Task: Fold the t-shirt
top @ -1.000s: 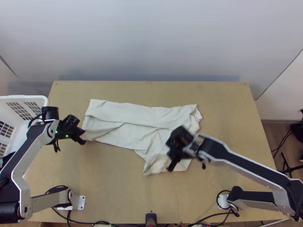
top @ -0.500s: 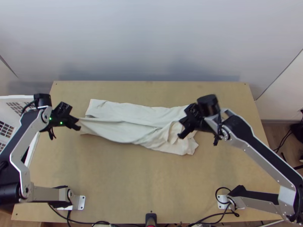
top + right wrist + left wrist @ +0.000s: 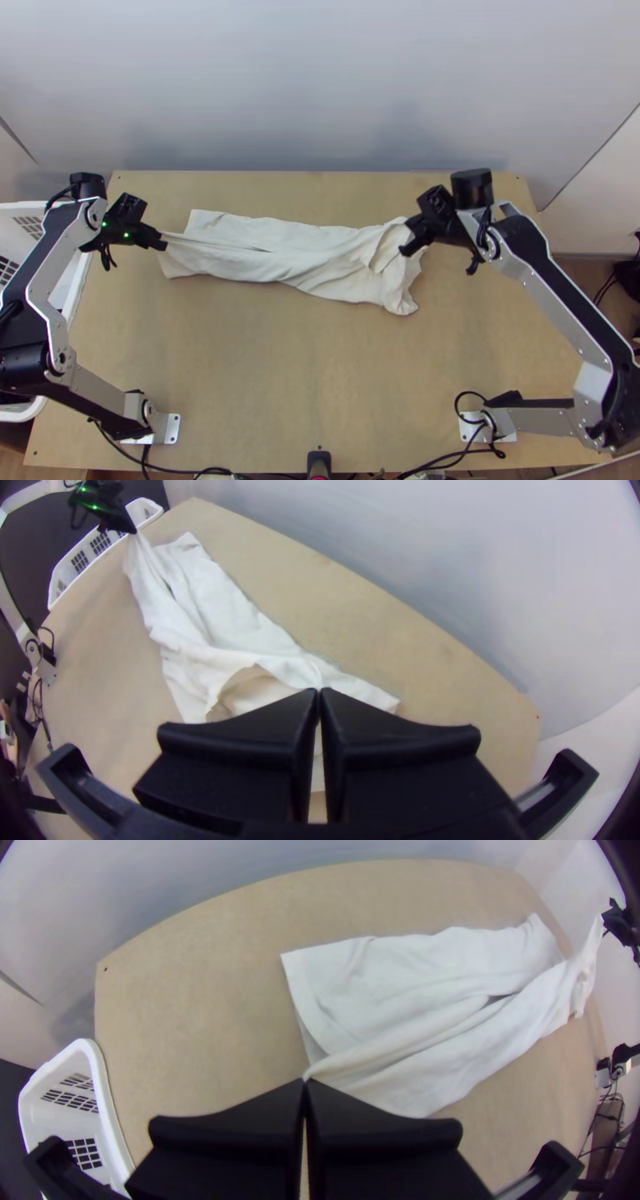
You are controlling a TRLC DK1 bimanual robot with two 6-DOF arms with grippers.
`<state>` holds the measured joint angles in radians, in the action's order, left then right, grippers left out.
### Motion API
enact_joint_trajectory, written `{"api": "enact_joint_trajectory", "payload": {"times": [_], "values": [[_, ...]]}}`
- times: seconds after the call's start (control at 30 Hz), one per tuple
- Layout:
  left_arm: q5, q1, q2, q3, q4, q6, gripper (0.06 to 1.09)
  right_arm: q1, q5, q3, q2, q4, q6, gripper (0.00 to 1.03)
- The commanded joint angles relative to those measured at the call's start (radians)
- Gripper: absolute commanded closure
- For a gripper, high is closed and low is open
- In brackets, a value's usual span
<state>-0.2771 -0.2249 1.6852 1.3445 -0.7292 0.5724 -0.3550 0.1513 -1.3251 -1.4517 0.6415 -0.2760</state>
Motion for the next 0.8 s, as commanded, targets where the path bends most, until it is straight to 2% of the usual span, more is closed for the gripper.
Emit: {"api": "enact_joint_trajectory", "payload": {"times": [0.0,0.37,0.6,0.77], "values": [[0.003,0.030,0.042,0.073,-0.012,-0.052,1.05,0.080,0.013,-0.066,-0.090,-0.049,-0.046,1.00],[0.003,0.067,0.209,0.294,-0.079,-0.144,1.05,0.131,0.013,-0.166,-0.245,-0.055,-0.089,1.00],[0.003,0.076,0.370,0.432,-0.091,-0.198,1.05,0.131,0.011,-0.157,-0.332,-0.066,-0.106,1.00],[0.004,0.076,0.479,0.505,-0.107,-0.232,1.05,0.114,0.011,-0.088,-0.323,-0.109,-0.103,1.00]]}}
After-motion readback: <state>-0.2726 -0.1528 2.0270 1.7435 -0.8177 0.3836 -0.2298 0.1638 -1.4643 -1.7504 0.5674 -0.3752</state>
